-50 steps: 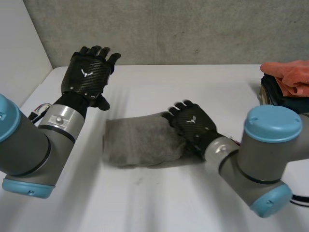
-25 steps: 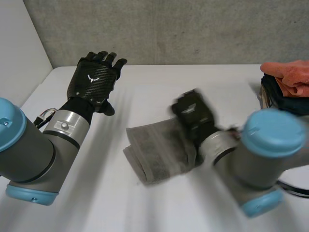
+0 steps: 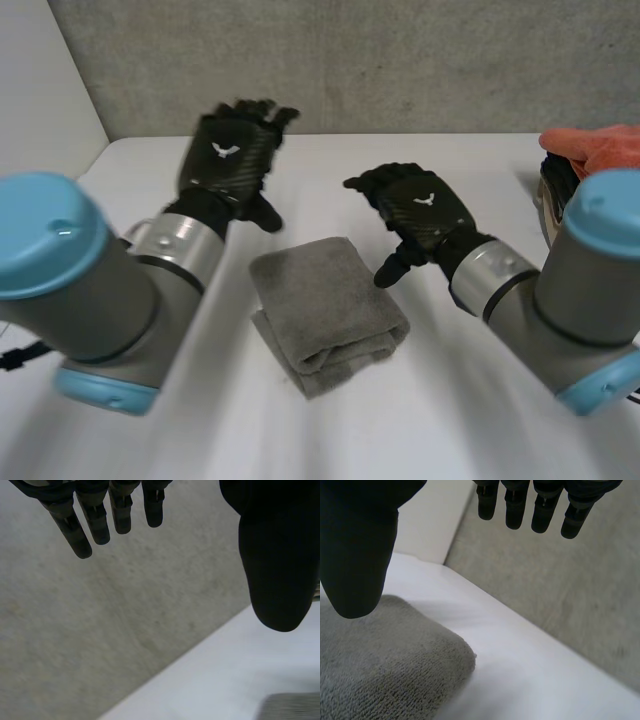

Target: Fold the laundry.

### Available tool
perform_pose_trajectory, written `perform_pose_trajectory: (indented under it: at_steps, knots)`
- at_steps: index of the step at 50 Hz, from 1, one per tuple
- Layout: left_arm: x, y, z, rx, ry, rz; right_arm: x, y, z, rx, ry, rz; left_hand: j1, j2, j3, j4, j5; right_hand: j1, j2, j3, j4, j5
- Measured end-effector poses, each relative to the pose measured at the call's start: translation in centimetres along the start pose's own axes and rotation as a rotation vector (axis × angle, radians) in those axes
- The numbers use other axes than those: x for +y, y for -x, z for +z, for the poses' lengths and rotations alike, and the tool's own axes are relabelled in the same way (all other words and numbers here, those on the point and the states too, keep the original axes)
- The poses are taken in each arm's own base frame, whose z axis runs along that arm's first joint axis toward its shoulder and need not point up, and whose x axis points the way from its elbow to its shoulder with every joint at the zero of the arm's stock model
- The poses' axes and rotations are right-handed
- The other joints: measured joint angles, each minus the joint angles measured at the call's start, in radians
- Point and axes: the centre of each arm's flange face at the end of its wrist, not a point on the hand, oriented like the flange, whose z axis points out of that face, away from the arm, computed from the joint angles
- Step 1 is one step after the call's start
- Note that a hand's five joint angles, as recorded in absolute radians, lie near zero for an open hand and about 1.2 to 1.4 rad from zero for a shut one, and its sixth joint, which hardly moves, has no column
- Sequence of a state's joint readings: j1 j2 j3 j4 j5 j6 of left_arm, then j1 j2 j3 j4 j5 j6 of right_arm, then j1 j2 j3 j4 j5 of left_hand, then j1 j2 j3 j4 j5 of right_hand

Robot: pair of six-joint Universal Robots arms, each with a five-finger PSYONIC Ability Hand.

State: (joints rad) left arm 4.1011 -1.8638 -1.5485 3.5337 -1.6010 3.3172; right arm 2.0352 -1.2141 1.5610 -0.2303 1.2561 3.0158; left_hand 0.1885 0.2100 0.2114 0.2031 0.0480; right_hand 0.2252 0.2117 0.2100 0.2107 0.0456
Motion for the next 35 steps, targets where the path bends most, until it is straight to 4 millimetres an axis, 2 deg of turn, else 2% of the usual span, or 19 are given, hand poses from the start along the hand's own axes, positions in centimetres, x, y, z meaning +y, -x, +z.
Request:
perform_pose_trajectory:
  at_steps: [4, 7, 11, 16, 17, 22, 27, 33, 35]
  knots:
    - [1.2, -2.7, -0.2, 0.014, 0.114, -0.034, 0.6, -0.9, 1.0, 0.003, 0.112, 0.110, 0.000, 0.000, 0.000, 0.000, 0.000, 0.000, 0.000, 0.000, 0.000, 0.000]
    - [2.5, -3.9, -0.5, 0.017, 0.199, -0.048, 1.2, -1.0, 1.9, -0.007, 0.182, 0.137, 0.000, 0.000, 0.000, 0.000, 0.000, 0.000, 0.000, 0.000, 0.000, 0.000]
    - [5.9, -5.2, -1.4, 0.019, 0.383, -0.088, 2.7, -1.0, 3.9, -0.041, 0.307, 0.151, 0.000, 0.000, 0.000, 0.000, 0.000, 0.000, 0.000, 0.000, 0.000, 0.000]
    - [8.6, -5.4, -2.2, 0.013, 0.511, -0.119, 4.6, -0.9, 5.3, -0.073, 0.400, 0.142, 0.000, 0.000, 0.000, 0.000, 0.000, 0.000, 0.000, 0.000, 0.000, 0.000]
    - [9.7, -5.1, -2.5, 0.006, 0.555, -0.124, 5.4, -0.9, 5.7, -0.084, 0.435, 0.121, 0.000, 0.000, 0.000, 0.000, 0.000, 0.000, 0.000, 0.000, 0.000, 0.000]
    - [11.3, -3.9, -2.8, -0.022, 0.617, -0.124, 6.7, -1.0, 6.1, -0.099, 0.485, 0.018, 0.000, 0.000, 0.000, 0.000, 0.000, 0.000, 0.000, 0.000, 0.000, 0.000]
    - [11.3, -2.7, -2.6, -0.046, 0.619, -0.118, 6.3, -1.4, 5.9, -0.079, 0.486, -0.069, 0.000, 0.000, 0.000, 0.000, 0.000, -0.005, 0.000, 0.000, 0.000, 0.000]
    - [8.1, -1.5, -1.6, -0.059, 0.530, -0.101, 4.3, -1.8, 5.3, -0.025, 0.420, -0.153, 0.000, 0.000, 0.000, 0.000, 0.000, -0.005, 0.000, 0.000, 0.000, 0.000]
    - [6.1, -1.1, -1.2, -0.044, 0.470, -0.087, 3.3, -1.5, 4.7, -0.012, 0.362, -0.183, 0.000, 0.000, 0.000, 0.000, 0.000, -0.005, 0.000, 0.000, 0.000, 0.000]
